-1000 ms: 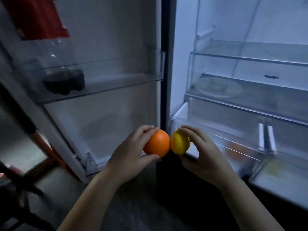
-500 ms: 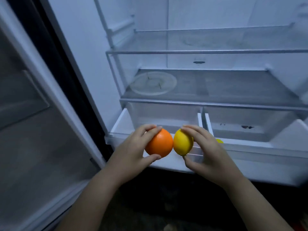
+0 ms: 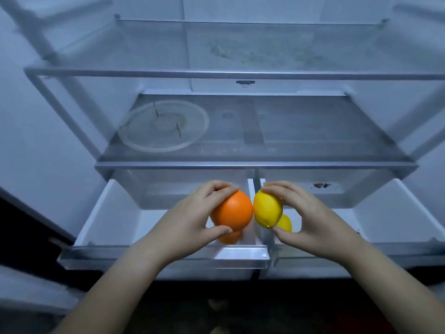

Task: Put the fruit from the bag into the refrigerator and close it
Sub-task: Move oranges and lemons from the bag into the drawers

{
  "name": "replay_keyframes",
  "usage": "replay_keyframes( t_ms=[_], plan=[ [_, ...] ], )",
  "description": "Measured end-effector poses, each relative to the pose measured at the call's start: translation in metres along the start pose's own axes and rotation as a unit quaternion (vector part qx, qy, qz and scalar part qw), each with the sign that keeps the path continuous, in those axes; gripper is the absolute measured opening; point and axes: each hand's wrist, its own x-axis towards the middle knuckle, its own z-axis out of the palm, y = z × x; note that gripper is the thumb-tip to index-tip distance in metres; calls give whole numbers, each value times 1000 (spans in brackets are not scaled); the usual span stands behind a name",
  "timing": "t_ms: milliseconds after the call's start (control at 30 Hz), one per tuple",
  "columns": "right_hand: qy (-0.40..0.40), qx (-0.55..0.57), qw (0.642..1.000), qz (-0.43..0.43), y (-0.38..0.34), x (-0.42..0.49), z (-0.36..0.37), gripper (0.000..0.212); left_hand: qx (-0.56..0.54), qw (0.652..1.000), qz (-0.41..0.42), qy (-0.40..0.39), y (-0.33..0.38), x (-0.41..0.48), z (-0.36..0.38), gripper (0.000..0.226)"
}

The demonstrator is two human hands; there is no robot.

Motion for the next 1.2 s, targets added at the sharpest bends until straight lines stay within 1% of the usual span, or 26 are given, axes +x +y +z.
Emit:
replay_keyframes(
  t_ms=[67,200,267,400,533,667,867,967,1100,1200],
  plan=[
    [-8,17,1000,4,11,-2,-8,62,-7,1000,-5,-15,1,9,6,74],
    [-20,29,999,-7,35,-7,-28,65,-9,999,-28,-16,4,20,17,73],
    [-41,26,999,-7,49,-9,-35,66,-10,999,-50,-11,4,22,21,72],
    [-87,19,996,-14,78,-6,-44,62,-10,995,-103,4,4,22,27,73],
    [-144,-8,989,-18,103,3,-46,62,-3,991,-135,-1,2,26,31,73],
    [-181,-20,983,-26,119,11,-41,61,10,990,-137,-35,-11,29,31,73],
    [-246,-26,969,-10,132,15,-20,58,15,984,-124,-130,-40,41,33,71],
    [-262,-32,965,3,143,16,-7,58,5,979,-113,-168,-57,50,37,71],
    [-286,-35,957,38,152,15,5,60,-30,979,-104,-175,-71,63,45,70],
    [-288,-35,955,57,154,16,11,61,-32,978,-107,-178,-79,72,47,71]
  ],
)
